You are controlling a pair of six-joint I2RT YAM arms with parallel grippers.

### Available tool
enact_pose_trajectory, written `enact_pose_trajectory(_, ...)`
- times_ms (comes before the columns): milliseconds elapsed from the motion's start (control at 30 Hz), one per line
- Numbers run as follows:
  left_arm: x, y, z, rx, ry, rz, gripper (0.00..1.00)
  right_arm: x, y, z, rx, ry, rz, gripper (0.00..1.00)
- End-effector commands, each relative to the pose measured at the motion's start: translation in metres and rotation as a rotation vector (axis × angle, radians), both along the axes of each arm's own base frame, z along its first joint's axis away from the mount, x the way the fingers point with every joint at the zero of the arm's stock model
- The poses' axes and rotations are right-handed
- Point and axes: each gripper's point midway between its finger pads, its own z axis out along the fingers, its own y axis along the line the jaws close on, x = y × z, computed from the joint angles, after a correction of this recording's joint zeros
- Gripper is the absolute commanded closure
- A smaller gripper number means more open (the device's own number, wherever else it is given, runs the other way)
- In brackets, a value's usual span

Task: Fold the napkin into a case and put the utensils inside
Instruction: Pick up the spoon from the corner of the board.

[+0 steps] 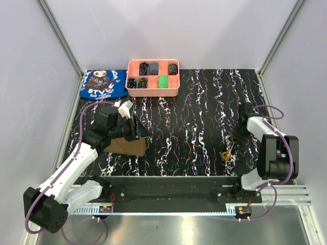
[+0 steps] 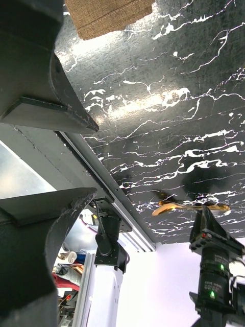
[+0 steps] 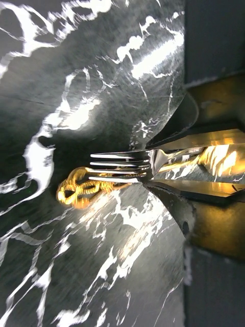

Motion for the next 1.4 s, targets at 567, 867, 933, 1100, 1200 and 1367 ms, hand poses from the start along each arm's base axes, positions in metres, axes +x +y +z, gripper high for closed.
enact_pose_trajectory(567, 0.036, -0.103, 0.055, -0.194, -0.108, -0.186, 0.50, 0.083, 0.034, 0.145, 0.080, -0.355, 0.277, 1.00)
enact_pose_trajectory(867, 0.014, -0.142, 0.046, -0.178, -0.063, -0.271, 0.50, 0.037, 0.006, 0.054, 0.172, -0.118, 0.038, 0.52)
enact_pose_trajectory(933, 0.004, -0.141, 0.039, -0.174, -0.049, -0.296, 0.50, 0.021, 0.016, 0.041, 0.232, -0.074, -0.036, 0.52)
enact_pose_trajectory(1100, 0.001, -0.139, 0.020, -0.122, -0.052, -0.252, 0.48, -0.013, 0.038, 0.018, 0.280, -0.020, -0.080, 0.50)
enact_pose_trajectory(1200, 0.003, -0.157, -0.011, -0.044, -0.003, -0.201, 0.47, -0.018, 0.033, 0.019, 0.251, -0.025, -0.113, 0.49)
enact_pose_trajectory(1367, -0.017, -0.220, -0.030, -0.003, 0.047, -0.244, 0.46, -0.005, 0.016, 0.044, 0.167, -0.124, -0.170, 0.43)
